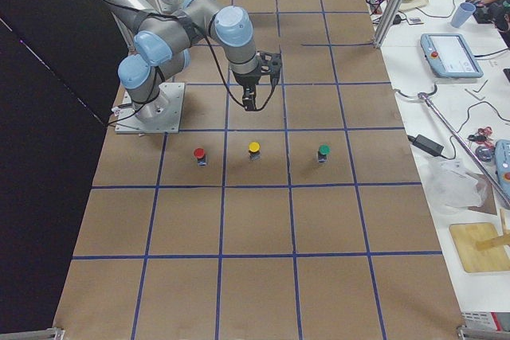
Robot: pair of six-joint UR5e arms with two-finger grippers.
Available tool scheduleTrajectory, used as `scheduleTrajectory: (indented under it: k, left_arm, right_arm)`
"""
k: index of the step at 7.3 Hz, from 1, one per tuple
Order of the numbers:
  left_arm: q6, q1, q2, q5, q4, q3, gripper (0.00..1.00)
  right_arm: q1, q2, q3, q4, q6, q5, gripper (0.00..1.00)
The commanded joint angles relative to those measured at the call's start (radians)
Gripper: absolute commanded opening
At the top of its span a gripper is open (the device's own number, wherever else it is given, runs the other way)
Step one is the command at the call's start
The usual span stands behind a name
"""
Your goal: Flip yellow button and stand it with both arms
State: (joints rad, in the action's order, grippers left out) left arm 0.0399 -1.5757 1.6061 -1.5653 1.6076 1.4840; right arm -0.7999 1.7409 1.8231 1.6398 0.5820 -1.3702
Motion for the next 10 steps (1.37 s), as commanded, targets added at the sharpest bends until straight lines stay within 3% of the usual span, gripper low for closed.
scheduleTrajectory:
  k: [1,3,5,7,10]
  left_arm:
    - [0.0,0.0,0.0,0.001,0.0,-0.004,1.0]
    - [0.0,0.002,0.0,0.001,0.002,-0.007,1.0]
    - [0.0,0.003,0.0,-0.001,0.002,-0.007,1.0]
    - [0.0,0.003,-0.002,0.001,0.002,-0.005,1.0]
    - [-0.002,0.006,-0.002,0.002,0.002,-0.002,1.0]
  right_arm:
    - [-0.13,0.002,-0.065,-0.086,-0.277,-0.08,1.0]
    - [-0.325,-0.004,-0.131,-0.174,-0.629,-0.079,1.0]
    - [-0.525,-0.017,-0.143,-0.176,-0.779,-0.084,1.0]
    - [-0.646,-0.02,-0.145,-0.169,-0.814,-0.086,1.0]
    - [-0.792,-0.021,-0.15,-0.169,-0.812,-0.159,1.0]
